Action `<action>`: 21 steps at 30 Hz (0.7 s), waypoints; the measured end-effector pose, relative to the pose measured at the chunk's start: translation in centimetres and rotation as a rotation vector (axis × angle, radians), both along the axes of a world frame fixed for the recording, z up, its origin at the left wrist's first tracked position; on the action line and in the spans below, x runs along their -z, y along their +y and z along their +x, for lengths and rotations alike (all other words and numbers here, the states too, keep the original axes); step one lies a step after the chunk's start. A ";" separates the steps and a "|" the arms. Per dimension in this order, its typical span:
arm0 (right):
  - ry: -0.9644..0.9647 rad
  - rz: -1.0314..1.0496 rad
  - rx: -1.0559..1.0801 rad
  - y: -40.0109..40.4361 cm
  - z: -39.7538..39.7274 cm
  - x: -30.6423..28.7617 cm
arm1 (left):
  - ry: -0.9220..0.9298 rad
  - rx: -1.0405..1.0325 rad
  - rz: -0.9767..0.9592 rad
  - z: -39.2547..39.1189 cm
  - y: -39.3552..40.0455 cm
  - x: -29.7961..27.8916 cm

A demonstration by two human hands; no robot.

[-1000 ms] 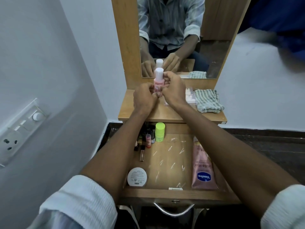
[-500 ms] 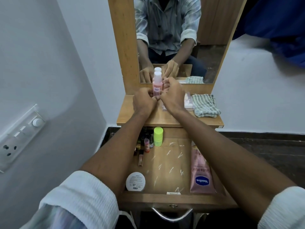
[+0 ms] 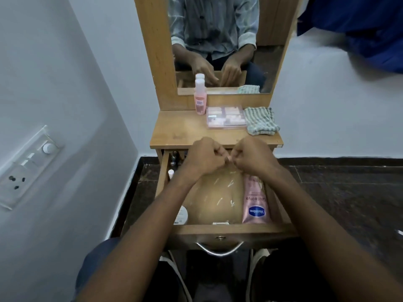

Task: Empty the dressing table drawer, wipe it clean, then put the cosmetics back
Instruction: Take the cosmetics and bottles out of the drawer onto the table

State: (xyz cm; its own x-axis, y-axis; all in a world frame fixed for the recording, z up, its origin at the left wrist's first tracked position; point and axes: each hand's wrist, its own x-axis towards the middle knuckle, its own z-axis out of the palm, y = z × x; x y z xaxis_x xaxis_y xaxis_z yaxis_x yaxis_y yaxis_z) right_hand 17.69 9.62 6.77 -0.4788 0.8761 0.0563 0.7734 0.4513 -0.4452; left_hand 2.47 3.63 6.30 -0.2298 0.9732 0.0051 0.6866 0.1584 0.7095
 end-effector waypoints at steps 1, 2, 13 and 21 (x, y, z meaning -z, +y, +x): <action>-0.031 -0.003 0.031 -0.5 1.2 0.8 | 0.009 0.055 -0.089 1.0 -0.2 0.5; -0.039 0.003 0.072 -1.0 2.1 1.5 | 0.036 0.092 -0.154 2.0 -0.3 1.0; 0.092 -0.087 0.166 -0.7 3.2 4.8 | -0.049 0.055 -0.370 8.5 0.7 4.4; 0.180 -0.097 0.116 -0.7 2.9 4.8 | -0.297 -0.014 -0.493 8.0 -0.4 4.6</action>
State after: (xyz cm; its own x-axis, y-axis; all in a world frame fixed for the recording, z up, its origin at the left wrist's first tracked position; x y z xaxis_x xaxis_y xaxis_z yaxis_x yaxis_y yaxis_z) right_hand 20.57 8.87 2.00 -0.3647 0.9301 0.0440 0.7219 0.3123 -0.6175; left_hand 10.43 3.27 1.74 -0.1652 0.8412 -0.5149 0.4646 0.5269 0.7117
